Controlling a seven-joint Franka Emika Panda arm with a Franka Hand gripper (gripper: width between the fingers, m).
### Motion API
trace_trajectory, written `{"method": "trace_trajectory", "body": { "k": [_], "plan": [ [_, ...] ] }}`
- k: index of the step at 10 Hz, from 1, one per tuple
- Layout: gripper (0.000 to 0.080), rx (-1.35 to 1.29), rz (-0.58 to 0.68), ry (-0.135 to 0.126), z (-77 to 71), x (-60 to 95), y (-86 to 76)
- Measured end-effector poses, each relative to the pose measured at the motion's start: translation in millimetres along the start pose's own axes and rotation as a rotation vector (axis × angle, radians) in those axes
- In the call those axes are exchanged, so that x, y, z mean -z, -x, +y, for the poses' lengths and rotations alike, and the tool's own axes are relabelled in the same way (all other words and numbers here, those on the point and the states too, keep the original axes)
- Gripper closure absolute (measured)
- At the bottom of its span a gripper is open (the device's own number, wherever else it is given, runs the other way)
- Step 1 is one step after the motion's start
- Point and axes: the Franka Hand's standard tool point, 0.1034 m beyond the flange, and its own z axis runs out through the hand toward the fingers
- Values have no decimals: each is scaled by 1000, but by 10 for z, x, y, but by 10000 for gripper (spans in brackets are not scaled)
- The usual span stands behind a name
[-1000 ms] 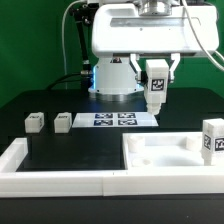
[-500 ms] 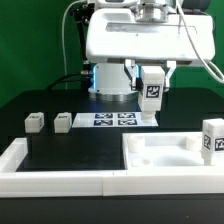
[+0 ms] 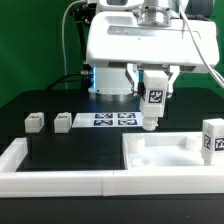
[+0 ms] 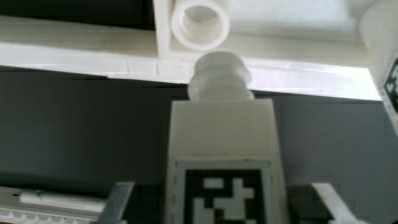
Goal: Assemble square table
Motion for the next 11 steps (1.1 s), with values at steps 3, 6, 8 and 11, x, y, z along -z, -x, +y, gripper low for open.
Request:
{"method": "trace_trajectory", "body": {
  "k": [3,6,8,11],
  "plan": [
    [512,32,11,4,4,-20,-11],
    [512,54,-8,6,55,-38,18],
    [512,17,-61,-10,297,-105,20],
    [512,6,-69,-50,260,-124,-84]
  ]
}}
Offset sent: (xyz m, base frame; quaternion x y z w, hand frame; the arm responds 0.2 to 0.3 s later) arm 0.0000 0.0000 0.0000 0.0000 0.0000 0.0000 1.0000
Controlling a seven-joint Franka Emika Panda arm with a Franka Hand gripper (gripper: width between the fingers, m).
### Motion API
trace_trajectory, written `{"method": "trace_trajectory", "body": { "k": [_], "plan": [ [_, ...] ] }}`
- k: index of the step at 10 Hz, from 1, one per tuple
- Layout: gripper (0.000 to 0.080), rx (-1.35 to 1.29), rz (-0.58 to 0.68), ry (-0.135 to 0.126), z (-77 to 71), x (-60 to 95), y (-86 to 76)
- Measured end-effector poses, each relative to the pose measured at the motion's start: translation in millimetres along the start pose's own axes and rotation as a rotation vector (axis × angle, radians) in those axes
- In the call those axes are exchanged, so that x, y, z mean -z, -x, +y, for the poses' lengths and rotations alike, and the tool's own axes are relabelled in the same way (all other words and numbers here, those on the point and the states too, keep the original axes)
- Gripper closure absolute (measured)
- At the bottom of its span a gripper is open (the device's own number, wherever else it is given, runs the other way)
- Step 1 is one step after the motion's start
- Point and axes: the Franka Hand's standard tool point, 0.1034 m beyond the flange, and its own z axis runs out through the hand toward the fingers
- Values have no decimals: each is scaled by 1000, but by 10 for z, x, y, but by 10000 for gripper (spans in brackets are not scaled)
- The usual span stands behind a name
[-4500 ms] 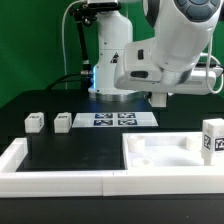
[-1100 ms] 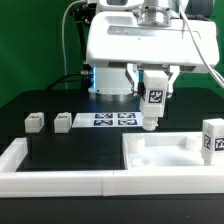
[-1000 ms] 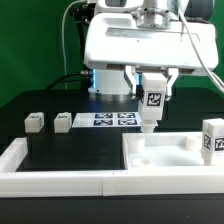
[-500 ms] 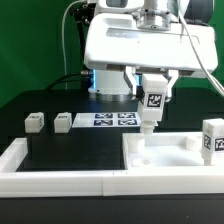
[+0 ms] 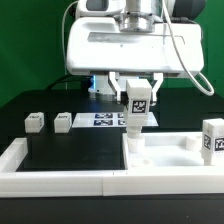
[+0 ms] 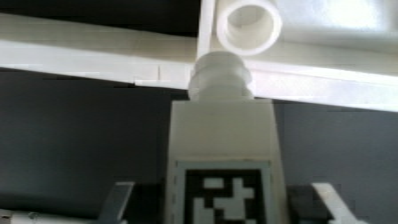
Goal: Assemble square table
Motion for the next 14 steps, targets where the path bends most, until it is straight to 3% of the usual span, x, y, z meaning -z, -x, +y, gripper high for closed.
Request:
{"method": "trace_trajectory", "body": {
  "k": [2,6,7,9,14],
  "plan": [
    [512,-22,-3,-20,-88,6,-28],
    [512,-22,-8,-18,-64,-14,0],
    [512,-11,-9,-10,31,-77,78],
    [512,-16,-15,-19,-17,-127,120],
    [512,-11,20,-9,-32,-231,142]
  ]
}}
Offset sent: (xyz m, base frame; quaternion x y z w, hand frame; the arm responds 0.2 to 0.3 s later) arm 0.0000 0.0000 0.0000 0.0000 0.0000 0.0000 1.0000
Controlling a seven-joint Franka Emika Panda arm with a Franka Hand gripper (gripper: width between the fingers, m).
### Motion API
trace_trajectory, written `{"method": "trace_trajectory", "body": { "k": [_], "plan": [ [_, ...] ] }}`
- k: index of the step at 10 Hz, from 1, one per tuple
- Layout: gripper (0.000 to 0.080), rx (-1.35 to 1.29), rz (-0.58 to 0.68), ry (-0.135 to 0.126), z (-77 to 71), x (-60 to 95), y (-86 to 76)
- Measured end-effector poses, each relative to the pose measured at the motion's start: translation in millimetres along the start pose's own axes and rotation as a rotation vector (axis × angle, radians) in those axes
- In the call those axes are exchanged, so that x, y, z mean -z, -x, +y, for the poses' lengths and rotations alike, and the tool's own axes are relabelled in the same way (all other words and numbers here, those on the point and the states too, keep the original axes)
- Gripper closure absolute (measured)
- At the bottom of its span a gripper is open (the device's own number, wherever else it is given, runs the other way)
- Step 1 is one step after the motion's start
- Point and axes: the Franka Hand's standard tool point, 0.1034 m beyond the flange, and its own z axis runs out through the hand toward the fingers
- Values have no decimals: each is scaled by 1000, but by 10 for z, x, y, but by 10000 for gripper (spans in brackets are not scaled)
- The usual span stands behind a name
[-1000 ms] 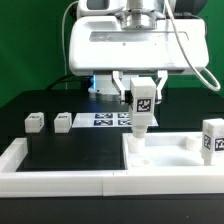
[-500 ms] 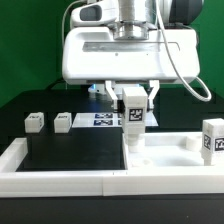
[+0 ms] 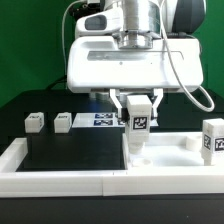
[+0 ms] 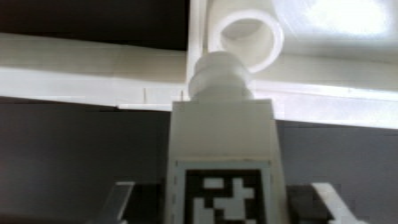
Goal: Assemble square table
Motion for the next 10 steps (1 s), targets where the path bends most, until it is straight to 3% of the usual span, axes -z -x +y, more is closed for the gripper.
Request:
{"method": "trace_trajectory", "body": {
  "k": [2,6,10],
  "plan": [
    [512,2,21,7,12,-3,-4],
    [512,9,21,-8,-109,-23,-11],
    [512,13,10,-6,-102,-101,75]
  ]
}}
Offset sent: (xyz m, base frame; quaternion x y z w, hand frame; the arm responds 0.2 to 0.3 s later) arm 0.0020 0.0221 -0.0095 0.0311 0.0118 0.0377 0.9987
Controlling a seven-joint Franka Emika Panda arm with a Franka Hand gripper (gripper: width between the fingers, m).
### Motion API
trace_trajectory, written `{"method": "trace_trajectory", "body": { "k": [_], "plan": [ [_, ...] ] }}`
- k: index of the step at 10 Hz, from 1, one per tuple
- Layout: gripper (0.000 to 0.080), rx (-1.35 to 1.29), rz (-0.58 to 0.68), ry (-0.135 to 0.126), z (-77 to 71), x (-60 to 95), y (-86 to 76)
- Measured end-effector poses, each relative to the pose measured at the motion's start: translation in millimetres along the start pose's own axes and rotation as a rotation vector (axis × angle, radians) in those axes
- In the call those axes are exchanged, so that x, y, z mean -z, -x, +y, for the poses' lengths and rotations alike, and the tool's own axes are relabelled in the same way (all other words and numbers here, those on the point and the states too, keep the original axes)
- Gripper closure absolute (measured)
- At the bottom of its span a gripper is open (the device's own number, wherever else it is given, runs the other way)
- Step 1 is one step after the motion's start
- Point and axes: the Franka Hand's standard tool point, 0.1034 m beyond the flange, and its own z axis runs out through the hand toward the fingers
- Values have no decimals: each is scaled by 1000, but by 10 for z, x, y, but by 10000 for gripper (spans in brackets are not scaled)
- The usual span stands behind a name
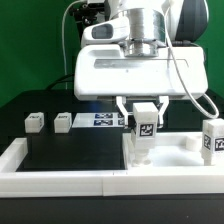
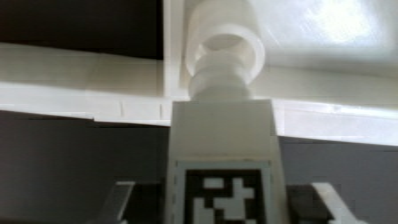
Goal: Assemble square table
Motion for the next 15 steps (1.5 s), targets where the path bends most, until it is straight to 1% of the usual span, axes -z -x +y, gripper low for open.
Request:
{"method": "trace_trajectory", "body": {
  "k": [3,7,13,15],
  "plan": [
    [512,4,-7,-4,-39,-34,37],
    [512,4,-6,0,-32,-109,105],
    [512,6,60,21,-15,-128,101],
    [512,7,66,22,-16,-125,104]
  ]
}}
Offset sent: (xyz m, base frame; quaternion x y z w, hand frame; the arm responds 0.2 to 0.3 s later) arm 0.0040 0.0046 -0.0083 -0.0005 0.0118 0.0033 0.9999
